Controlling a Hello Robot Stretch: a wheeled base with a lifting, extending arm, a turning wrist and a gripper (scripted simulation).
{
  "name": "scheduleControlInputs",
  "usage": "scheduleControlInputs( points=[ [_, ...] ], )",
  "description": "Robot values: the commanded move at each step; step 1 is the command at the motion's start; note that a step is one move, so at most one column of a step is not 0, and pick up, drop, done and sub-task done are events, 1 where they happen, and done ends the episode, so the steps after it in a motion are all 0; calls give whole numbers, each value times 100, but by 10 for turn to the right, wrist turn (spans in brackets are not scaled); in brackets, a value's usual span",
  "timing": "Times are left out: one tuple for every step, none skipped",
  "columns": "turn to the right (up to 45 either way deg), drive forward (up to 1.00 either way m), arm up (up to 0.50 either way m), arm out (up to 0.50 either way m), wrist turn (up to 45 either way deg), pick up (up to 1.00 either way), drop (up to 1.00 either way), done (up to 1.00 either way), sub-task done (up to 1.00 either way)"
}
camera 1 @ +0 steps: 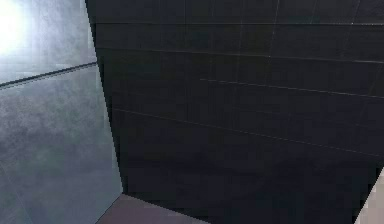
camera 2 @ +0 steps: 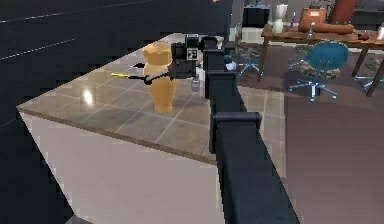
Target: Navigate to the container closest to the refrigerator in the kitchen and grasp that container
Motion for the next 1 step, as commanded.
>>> scheduleControlInputs(
  points=[
    [0,0,0,0,0,0,0,100,0]
  ],
)
